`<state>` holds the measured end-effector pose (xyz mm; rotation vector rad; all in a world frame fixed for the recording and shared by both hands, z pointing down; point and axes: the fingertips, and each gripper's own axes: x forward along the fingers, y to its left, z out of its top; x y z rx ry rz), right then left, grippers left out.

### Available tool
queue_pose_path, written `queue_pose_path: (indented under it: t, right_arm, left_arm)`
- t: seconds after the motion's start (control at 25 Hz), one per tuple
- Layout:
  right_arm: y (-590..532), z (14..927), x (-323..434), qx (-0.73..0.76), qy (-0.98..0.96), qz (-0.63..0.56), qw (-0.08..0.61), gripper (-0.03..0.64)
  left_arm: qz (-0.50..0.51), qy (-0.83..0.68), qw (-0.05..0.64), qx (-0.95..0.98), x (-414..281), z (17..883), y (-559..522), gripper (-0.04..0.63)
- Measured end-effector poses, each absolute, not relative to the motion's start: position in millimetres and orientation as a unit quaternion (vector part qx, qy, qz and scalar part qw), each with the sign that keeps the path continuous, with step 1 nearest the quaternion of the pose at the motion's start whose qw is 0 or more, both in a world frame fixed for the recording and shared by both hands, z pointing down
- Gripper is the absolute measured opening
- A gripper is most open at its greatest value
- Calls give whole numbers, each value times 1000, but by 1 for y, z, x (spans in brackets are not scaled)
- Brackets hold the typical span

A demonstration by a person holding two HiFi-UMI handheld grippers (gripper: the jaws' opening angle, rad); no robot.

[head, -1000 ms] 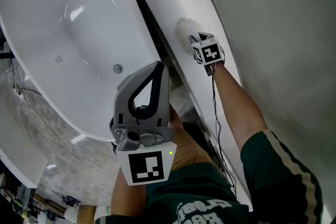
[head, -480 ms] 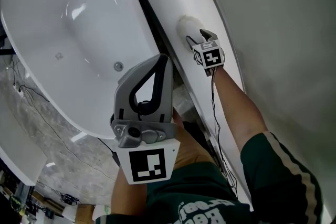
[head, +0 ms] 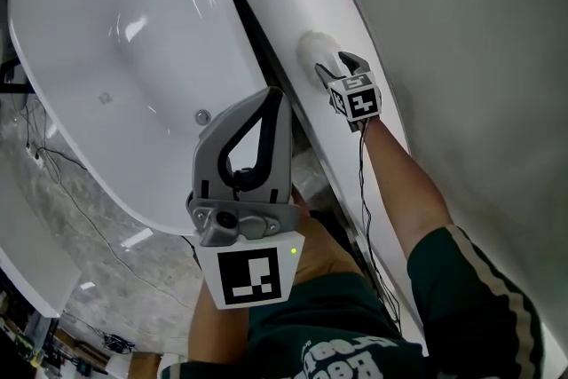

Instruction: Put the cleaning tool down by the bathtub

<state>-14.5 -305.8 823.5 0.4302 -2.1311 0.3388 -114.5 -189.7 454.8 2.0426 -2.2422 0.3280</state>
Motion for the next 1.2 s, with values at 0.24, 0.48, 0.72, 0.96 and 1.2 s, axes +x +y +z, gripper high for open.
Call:
queue_pose_path:
  t: [0.24,0.48,0.72,0.96,1.2]
  right_arm:
    - [-305,780,-15,169,-880,123,427,256]
    - [-303,712,-18,206,-898,110,373,256]
    - [-294,619,-24,231,-919,85,310,256]
    - [-267,517,-20,254,-935,34,243,256]
    - [-231,415,-7,289,-943,3,167,256]
  left_arm:
    - [91,-729,41,677,-102,425,-181,8]
    - [69,-692,13,719,-81,385,-168,8]
    - [96,-657,-11,747,-68,356,-161,8]
    - [115,-624,-44,772,-53,321,-141,8]
    - [102,-609,-71,784,-49,280,-119,8]
